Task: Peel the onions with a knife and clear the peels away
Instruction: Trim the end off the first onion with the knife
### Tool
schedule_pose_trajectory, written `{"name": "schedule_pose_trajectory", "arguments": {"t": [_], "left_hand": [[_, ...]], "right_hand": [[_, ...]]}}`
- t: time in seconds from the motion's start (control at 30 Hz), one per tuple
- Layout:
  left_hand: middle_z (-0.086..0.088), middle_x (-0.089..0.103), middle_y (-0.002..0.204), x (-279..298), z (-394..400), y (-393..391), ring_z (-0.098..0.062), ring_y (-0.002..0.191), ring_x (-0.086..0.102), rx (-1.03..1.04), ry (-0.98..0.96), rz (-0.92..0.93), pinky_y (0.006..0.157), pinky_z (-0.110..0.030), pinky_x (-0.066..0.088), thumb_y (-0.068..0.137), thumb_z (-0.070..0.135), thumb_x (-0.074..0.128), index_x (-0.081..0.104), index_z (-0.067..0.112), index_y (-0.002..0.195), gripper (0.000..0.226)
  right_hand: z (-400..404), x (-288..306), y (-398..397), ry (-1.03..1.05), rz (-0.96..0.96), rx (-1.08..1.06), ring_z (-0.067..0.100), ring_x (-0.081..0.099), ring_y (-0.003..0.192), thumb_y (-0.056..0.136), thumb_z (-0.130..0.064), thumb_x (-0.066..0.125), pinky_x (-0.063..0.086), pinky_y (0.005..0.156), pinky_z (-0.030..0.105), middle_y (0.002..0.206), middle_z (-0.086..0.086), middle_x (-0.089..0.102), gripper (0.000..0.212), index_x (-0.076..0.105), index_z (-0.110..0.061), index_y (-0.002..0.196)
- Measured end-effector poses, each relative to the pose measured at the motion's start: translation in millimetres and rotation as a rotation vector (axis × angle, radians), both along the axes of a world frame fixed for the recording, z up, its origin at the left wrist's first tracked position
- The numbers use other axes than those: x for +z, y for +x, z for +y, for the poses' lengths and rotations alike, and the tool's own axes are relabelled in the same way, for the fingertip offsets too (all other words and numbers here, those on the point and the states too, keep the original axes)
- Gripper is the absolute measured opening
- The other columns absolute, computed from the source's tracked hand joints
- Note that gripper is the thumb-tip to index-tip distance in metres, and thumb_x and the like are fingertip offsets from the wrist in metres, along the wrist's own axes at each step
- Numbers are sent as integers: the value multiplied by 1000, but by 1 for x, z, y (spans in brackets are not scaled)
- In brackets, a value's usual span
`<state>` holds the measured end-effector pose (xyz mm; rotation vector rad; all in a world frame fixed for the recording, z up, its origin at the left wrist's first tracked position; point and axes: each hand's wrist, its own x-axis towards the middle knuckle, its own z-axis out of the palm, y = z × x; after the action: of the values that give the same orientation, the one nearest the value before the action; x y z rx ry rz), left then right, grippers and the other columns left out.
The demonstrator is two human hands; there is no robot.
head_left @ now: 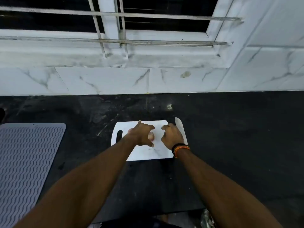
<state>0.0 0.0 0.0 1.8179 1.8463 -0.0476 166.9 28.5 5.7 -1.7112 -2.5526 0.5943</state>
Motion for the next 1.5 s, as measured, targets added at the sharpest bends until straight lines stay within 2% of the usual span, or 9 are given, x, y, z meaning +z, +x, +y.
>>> {"name": "schedule_pose_trajectory", "arguments": {"t": [0.13,0.3,0.5,0.73,0.9,1.03,1.23,1.4,1.5], "left_hand": [[-2,63,135,-3,2,4,-29,126,54,35,12,131,103,-48,48,71,46,87,58,28,137,74],[-1,65,131,-4,2,6,-26,125,53,12,71,209,111,-43,39,80,42,79,62,29,131,56],[4,67,110,0,-7,10,-23,102,60,158,137,11,87,-46,55,75,44,72,59,29,113,43],[6,64,101,0,-17,11,-18,93,61,228,241,-133,74,-34,47,78,23,79,51,21,102,38],[4,70,103,-9,-24,6,-23,104,58,227,275,-138,88,-40,47,75,28,78,54,23,98,35],[4,70,98,-18,-28,5,-21,98,60,244,279,-175,99,-43,39,80,30,73,47,28,92,28],[1,71,94,-17,-24,3,-17,86,62,248,311,-170,80,-30,41,82,34,76,61,20,99,27],[0,73,97,-20,-28,6,-17,89,64,229,357,-190,81,-27,39,83,32,75,67,16,103,27],[-1,74,103,-21,-28,7,-20,95,64,189,396,-160,82,-27,33,84,32,73,69,16,112,32]], "right_hand": [[-9,-7,17,94,-163,-211,32,51,114,85,-18,57,46,95,43,124,10,55,36,62,-13,120],[-18,-18,40,87,-256,-407,31,47,114,79,-27,61,41,94,47,124,10,50,48,52,-14,124],[-26,-25,59,-70,-254,-547,35,49,123,82,-36,67,42,99,51,134,16,47,64,41,-9,134],[-20,-22,56,-108,-156,-637,40,54,114,85,-21,65,48,94,50,127,21,49,48,52,1,125],[-20,-6,39,-76,34,-614,44,61,97,91,-13,57,48,75,46,125,19,43,29,50,1,116],[-32,3,24,-94,173,-509,46,61,103,95,-15,54,50,81,46,122,22,54,27,47,-3,118],[-70,0,12,-201,247,-302,35,68,88,99,-21,51,60,73,51,107,12,64,15,42,-17,110],[-93,-4,9,-169,215,-187,32,60,111,101,-16,47,51,96,48,129,9,55,32,45,-12,132],[-96,-2,8,-167,208,-138,32,60,112,103,-18,45,53,94,48,129,10,53,34,42,-10,135]]}}
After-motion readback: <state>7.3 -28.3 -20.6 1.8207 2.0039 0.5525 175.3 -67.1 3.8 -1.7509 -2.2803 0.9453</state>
